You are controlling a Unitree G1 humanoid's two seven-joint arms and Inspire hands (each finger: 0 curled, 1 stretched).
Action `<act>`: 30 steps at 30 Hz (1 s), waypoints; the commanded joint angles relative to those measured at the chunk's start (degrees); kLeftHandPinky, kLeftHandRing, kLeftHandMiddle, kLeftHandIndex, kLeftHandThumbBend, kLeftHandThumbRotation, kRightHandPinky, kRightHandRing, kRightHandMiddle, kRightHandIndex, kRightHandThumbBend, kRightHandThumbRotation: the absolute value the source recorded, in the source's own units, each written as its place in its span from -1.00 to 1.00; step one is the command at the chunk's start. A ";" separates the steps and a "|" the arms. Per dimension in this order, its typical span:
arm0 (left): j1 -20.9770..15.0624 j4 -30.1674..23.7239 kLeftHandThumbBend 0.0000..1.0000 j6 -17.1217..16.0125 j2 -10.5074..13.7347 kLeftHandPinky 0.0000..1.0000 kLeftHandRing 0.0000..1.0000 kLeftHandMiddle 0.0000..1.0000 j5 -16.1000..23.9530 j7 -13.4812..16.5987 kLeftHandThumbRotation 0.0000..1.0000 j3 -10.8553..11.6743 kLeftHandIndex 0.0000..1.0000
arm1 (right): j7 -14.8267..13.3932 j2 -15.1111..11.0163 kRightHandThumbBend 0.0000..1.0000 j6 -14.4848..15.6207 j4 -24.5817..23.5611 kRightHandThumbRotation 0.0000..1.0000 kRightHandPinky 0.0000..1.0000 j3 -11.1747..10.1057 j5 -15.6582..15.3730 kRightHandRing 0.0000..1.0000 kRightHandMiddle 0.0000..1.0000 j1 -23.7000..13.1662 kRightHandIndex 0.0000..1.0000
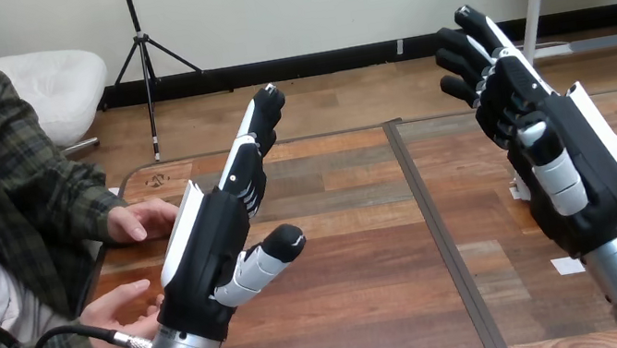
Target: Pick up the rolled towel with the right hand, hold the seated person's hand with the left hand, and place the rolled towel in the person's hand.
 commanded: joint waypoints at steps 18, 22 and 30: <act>-5.11 -2.87 1.00 0.46 0.07 1.00 1.00 1.00 -4.34 -2.43 0.56 -0.31 1.00 | -4.26 -4.43 1.00 0.52 -2.65 0.79 0.76 -1.02 -5.63 0.85 0.86 -4.86 0.95; -5.08 -2.97 1.00 0.55 -0.03 1.00 1.00 1.00 -4.78 -2.82 0.54 -0.30 1.00 | -5.36 -5.30 1.00 2.09 -3.83 0.77 0.75 -1.16 -6.52 0.85 0.88 -4.57 0.97; -4.92 -3.26 1.00 0.44 -0.14 1.00 1.00 1.00 -4.15 -2.31 0.53 -0.16 1.00 | -9.00 -8.40 1.00 6.44 -6.35 0.72 0.76 -2.80 -10.35 0.88 0.91 -4.87 1.00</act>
